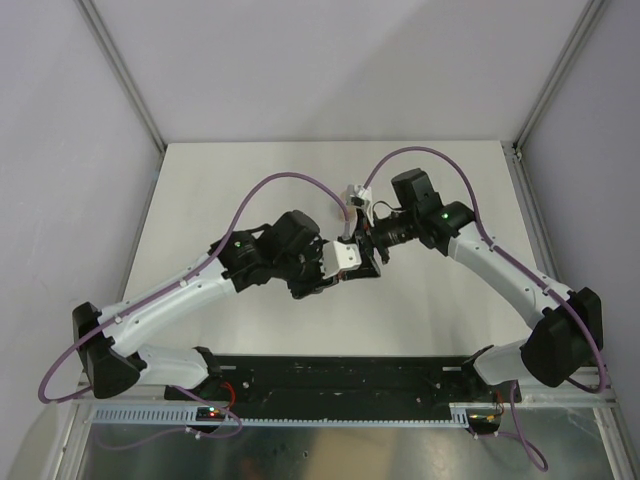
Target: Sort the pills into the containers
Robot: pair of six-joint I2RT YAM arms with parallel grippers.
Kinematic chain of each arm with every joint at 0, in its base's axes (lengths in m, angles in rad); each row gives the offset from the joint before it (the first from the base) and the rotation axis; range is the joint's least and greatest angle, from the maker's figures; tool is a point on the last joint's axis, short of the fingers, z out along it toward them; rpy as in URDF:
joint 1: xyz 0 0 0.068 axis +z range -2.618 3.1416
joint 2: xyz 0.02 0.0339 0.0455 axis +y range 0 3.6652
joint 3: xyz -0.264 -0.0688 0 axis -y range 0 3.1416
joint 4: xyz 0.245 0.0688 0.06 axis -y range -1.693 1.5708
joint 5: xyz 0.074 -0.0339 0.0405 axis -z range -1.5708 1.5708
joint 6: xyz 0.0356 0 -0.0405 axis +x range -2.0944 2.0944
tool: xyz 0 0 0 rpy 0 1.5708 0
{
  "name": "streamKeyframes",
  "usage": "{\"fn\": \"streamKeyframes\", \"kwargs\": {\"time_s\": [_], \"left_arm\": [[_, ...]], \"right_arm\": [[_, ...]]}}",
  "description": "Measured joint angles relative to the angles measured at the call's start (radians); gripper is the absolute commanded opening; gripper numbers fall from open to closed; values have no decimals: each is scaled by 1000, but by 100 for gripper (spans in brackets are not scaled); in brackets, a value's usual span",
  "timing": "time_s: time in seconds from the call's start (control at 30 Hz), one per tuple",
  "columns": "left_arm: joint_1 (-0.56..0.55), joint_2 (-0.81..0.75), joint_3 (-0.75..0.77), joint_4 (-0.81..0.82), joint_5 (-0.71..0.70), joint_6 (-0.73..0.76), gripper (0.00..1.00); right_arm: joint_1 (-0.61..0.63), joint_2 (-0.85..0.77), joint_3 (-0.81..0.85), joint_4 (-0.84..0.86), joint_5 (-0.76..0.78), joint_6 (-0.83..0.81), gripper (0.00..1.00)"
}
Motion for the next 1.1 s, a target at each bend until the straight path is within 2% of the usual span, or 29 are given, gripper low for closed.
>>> {"fn": "streamKeyframes", "kwargs": {"time_s": [0.23,0.6,1.1], "left_arm": [[-5,-1,0,-11,19,3,0],[-9,-10,0,-38,69,8,0],[-7,-10,-13,-26,65,9,0]], "right_arm": [[-2,0,2,-43,32,-67,86],[28,0,1,-76,95,-135,83],[18,0,2,-15,100,-45,80]]}}
